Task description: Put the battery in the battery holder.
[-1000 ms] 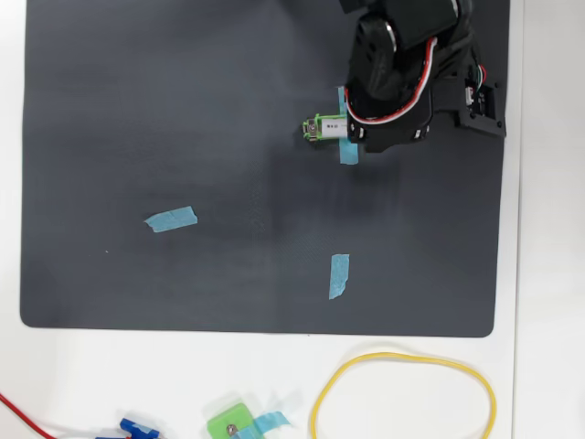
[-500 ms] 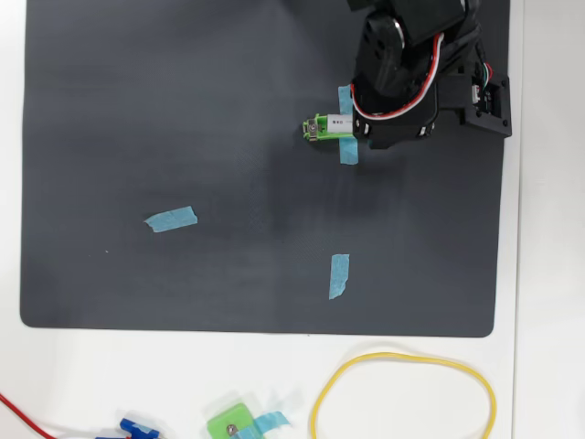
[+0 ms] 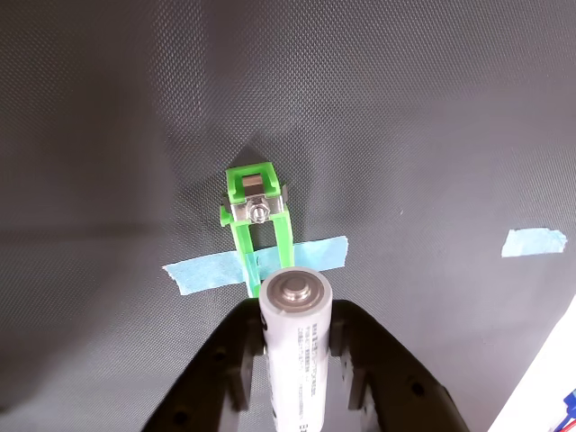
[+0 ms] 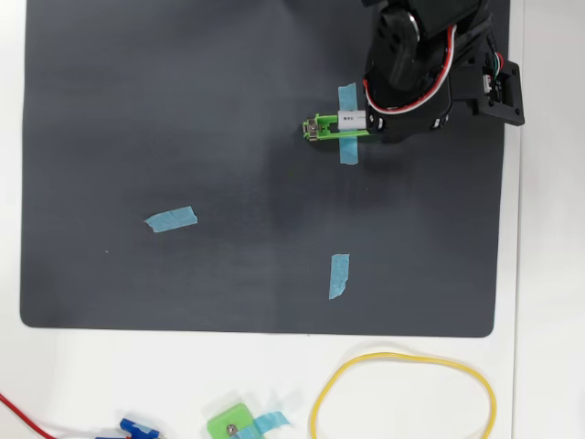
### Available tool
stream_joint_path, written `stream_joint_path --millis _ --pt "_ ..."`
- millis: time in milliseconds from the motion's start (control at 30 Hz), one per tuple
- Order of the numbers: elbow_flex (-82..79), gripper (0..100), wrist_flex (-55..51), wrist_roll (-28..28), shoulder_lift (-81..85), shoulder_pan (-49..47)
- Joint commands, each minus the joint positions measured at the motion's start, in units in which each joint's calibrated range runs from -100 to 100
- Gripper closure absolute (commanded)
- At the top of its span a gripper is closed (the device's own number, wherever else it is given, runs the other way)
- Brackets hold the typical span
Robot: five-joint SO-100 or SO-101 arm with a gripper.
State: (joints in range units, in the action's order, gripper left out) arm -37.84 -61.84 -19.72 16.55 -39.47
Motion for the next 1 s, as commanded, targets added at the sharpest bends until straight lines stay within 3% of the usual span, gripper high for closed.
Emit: stream_joint_path --millis 0,967 --pt "0.2 100 0.0 0.3 1.2 -0.6" --pt "1.2 100 2.4 1.7 -6.4 0.0"
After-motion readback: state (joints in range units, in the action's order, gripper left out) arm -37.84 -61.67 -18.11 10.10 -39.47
